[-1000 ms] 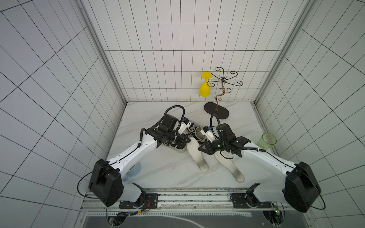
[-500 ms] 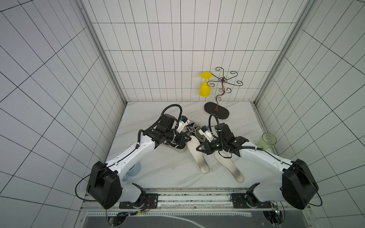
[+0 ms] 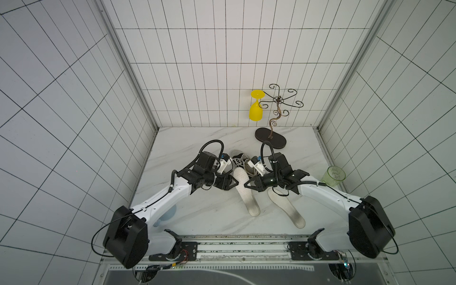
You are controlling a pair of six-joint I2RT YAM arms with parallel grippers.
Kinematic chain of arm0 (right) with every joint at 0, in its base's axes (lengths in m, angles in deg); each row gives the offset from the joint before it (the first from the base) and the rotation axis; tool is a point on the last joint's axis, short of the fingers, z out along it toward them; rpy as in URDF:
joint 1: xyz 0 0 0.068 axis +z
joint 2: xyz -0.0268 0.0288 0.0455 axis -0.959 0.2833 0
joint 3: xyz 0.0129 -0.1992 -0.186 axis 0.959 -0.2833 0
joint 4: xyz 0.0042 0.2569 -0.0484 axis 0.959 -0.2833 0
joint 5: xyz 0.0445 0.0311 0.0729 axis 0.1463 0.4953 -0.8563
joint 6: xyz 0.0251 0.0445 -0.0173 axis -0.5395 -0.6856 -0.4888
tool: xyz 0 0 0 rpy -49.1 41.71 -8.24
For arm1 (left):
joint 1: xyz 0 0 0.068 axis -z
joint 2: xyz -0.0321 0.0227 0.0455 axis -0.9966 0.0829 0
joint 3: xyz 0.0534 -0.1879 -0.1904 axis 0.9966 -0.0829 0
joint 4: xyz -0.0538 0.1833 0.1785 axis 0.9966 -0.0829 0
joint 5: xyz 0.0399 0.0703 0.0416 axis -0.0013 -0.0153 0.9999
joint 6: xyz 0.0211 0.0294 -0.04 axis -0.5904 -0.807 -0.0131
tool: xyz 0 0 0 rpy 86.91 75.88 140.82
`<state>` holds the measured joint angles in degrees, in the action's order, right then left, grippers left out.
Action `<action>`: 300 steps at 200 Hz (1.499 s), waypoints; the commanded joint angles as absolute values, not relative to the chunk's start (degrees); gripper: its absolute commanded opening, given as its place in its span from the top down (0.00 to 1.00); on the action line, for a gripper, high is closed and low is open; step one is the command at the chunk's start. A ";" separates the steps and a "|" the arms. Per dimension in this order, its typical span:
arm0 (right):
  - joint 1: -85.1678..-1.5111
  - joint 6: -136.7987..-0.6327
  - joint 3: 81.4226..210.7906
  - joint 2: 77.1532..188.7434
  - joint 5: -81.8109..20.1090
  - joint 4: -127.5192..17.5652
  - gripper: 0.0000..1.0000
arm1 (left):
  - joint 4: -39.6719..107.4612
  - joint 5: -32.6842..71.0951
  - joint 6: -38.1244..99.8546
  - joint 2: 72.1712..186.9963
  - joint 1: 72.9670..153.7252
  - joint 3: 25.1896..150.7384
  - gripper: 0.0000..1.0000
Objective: Insert the insole into the shoe
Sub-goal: Pick up the insole from the center of the board.
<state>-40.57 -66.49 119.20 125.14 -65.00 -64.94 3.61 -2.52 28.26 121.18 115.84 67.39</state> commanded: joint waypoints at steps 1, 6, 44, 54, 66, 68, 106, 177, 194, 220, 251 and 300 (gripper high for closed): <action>-40.70 -64.22 121.89 125.76 -68.77 -64.85 0.92 | 7.94 -4.85 29.27 121.72 115.68 67.93 0.40; -40.72 -64.01 121.93 125.89 -69.05 -64.89 0.92 | 7.89 -5.38 29.00 122.09 115.73 68.07 0.41; -40.69 -65.59 122.18 125.90 -70.93 -62.59 0.92 | 6.77 -7.31 26.86 124.34 115.89 68.47 0.44; -40.63 -66.02 122.20 125.91 -71.44 -61.90 0.92 | 6.63 -7.47 26.67 124.73 115.86 68.72 0.48; -40.31 -65.93 122.34 126.23 -71.13 -62.00 0.92 | 6.76 -7.61 26.96 125.15 115.88 69.23 0.57; -40.27 -65.81 122.48 126.25 -70.92 -62.11 0.91 | 6.79 -7.62 27.06 125.14 115.84 69.36 0.60; -39.37 -62.67 124.37 128.24 -63.29 -66.56 0.90 | 8.86 -5.85 34.55 125.73 116.31 71.42 0.90; -35.60 -63.40 123.33 127.26 -55.52 -62.18 0.58 | 4.16 19.50 55.60 124.50 121.80 72.03 1.00; -34.21 -63.90 121.53 126.42 -56.78 -59.72 0.47 | 5.24 20.46 58.82 124.12 121.96 71.55 1.00; -32.36 -63.33 121.16 126.60 -55.02 -59.65 0.35 | 5.05 20.54 60.12 124.23 122.16 72.22 1.00; -31.01 -62.80 121.22 127.38 -46.85 -60.59 0.30 | 5.81 17.88 64.28 124.38 121.99 71.81 1.00; -28.08 -61.98 121.16 127.34 -35.68 -61.07 0.28 | 3.08 17.30 69.40 125.32 121.99 72.82 1.00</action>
